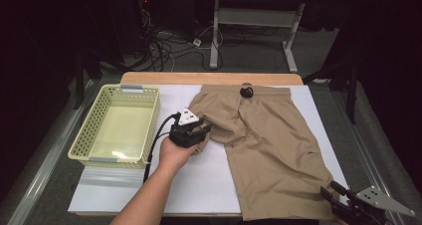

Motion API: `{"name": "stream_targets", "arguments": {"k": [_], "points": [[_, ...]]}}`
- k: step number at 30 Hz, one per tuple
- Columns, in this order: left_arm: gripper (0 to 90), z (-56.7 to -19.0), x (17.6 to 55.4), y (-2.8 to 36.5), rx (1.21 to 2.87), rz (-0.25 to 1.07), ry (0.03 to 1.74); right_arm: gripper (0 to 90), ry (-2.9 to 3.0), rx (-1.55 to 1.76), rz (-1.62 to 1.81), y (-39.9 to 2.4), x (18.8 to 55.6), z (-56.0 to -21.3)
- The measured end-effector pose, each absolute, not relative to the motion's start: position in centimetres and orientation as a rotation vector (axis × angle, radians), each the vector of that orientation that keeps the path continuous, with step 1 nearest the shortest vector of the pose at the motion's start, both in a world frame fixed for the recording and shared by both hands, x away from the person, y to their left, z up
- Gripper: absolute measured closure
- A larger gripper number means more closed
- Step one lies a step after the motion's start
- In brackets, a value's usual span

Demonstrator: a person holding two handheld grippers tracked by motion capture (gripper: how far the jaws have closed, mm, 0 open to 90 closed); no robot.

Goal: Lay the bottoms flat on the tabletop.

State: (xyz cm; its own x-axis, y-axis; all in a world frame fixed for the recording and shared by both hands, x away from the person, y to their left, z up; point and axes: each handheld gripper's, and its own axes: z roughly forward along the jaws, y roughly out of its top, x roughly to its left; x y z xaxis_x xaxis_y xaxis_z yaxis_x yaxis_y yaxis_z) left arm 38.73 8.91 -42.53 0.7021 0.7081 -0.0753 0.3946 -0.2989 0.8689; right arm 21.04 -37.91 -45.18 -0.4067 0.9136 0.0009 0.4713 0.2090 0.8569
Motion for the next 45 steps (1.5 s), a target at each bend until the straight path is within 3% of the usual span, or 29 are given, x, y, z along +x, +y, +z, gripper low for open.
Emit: {"name": "stream_targets", "arguments": {"k": [4,10,17,24,32,38,45], "points": [[65.7,-43.0,36.2,8.2,1.953,0.341,0.774,55.3,1.963,1.279,1.114,-38.1,21.0,-45.1],[68.7,-46.1,33.9,7.3,2.096,0.367,0.726,55.1,1.971,1.270,1.115,-37.9,21.0,-45.1],[67.3,-48.3,36.3,8.2,2.198,0.494,0.900,55.2,1.982,1.269,1.112,-37.8,21.2,-45.3],[58.3,-48.4,38.3,9.8,2.130,0.454,1.111,55.1,1.982,1.278,1.107,-37.9,21.2,-45.5],[82.7,-48.5,38.3,10.0,2.134,0.425,1.100,55.2,1.994,1.268,1.095,-37.5,21.0,-45.5],[84.5,-47.9,37.0,10.2,2.124,0.378,1.014,55.3,1.993,1.268,1.090,-37.4,21.0,-45.5],[84.4,-45.0,32.5,9.9,2.025,0.297,0.836,55.3,1.997,1.265,1.089,-37.3,21.2,-45.6]]}}
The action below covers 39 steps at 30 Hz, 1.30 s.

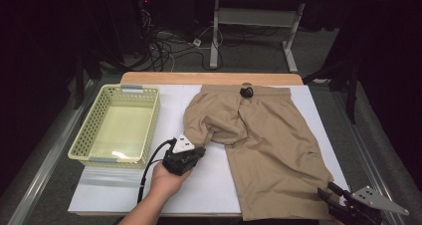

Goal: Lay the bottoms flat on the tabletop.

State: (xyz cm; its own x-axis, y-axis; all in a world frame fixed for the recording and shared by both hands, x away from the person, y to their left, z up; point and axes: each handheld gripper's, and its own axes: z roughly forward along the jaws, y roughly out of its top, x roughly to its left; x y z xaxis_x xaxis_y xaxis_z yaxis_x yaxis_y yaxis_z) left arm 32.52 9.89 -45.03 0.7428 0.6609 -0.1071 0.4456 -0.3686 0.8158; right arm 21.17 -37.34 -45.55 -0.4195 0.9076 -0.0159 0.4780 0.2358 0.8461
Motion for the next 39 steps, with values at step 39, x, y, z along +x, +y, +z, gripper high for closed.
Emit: {"name": "stream_targets", "arguments": {"k": [39], "points": [[67.0,-46.0,27.5,10.5,2.102,0.369,0.784,55.4,2.085,1.164,1.161,-34.5,24.4,-45.4]]}}
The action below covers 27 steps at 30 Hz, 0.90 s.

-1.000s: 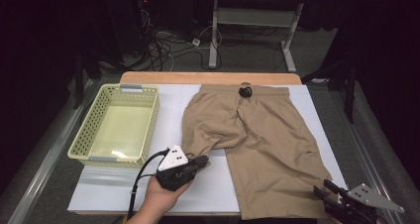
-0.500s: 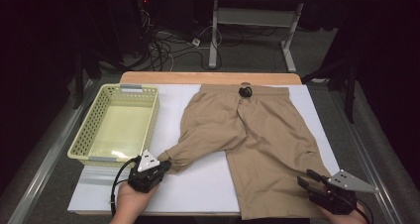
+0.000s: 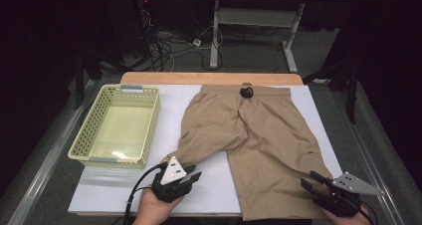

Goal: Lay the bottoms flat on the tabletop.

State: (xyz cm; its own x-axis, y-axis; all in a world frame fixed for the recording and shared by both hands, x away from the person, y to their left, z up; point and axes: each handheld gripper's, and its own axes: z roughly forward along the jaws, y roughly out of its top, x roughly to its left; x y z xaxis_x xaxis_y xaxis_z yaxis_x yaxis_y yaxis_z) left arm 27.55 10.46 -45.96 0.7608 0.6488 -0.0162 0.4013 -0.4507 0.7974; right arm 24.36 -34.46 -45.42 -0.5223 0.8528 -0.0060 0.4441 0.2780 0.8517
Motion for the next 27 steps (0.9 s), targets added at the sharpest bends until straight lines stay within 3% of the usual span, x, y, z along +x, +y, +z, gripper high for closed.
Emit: {"name": "stream_targets", "arguments": {"k": [3,8,10,12,16,21,27], "points": [[58.6,-46.9,29.6,9.0,2.167,0.423,0.841,55.8,2.088,1.182,1.158,-34.7,24.1,-45.6],[56.3,-48.2,32.2,9.7,2.238,0.495,0.912,55.9,2.071,1.185,1.155,-35.0,23.6,-45.5],[58.9,-48.6,32.6,10.3,2.225,0.481,0.909,55.9,2.078,1.188,1.145,-35.1,23.3,-45.6],[72.7,-48.5,32.8,10.7,2.210,0.487,0.944,55.8,2.069,1.198,1.144,-35.3,23.2,-45.6],[84.7,-48.6,33.1,11.1,2.194,0.465,0.973,55.9,2.058,1.218,1.143,-35.6,22.9,-45.7],[87.6,-48.5,32.8,11.0,2.202,0.494,0.956,55.9,2.047,1.211,1.141,-35.6,22.2,-45.4],[87.8,-47.0,31.4,10.5,2.147,0.439,0.867,56.0,2.041,1.207,1.145,-35.6,22.0,-45.3]]}}
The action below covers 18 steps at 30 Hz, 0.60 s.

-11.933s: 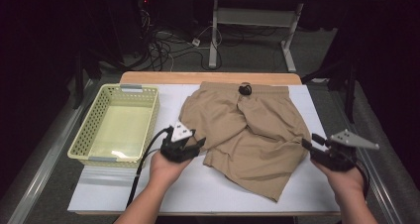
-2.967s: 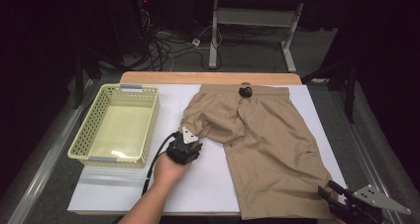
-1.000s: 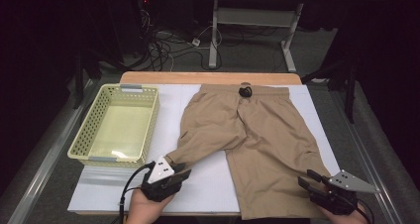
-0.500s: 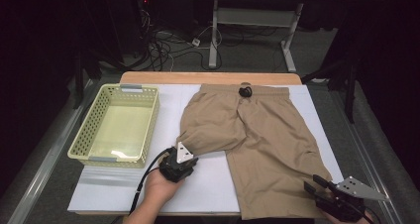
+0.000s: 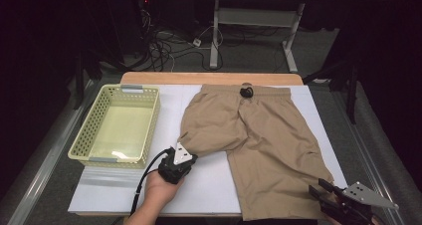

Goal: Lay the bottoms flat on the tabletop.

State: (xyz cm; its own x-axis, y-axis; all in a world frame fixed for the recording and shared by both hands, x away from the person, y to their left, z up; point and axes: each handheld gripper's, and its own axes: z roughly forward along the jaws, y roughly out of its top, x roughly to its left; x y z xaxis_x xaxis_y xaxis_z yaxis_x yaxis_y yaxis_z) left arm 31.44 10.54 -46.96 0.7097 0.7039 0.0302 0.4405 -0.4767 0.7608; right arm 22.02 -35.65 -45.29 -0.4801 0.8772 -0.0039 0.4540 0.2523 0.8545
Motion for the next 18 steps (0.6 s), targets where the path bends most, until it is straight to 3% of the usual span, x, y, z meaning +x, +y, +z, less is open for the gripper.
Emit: {"name": "stream_targets", "arguments": {"k": [10,13,18], "points": [[87.7,-42.1,27.2,7.4,1.990,0.365,0.580,55.9,2.054,1.186,1.147,-35.3,22.2,-45.2],[87.7,-41.3,27.2,8.5,1.956,0.381,0.585,55.9,2.052,1.185,1.149,-35.3,22.2,-45.2],[87.7,-43.3,29.5,12.2,1.953,0.407,0.760,56.0,2.055,1.183,1.150,-35.3,22.2,-45.2]]}}
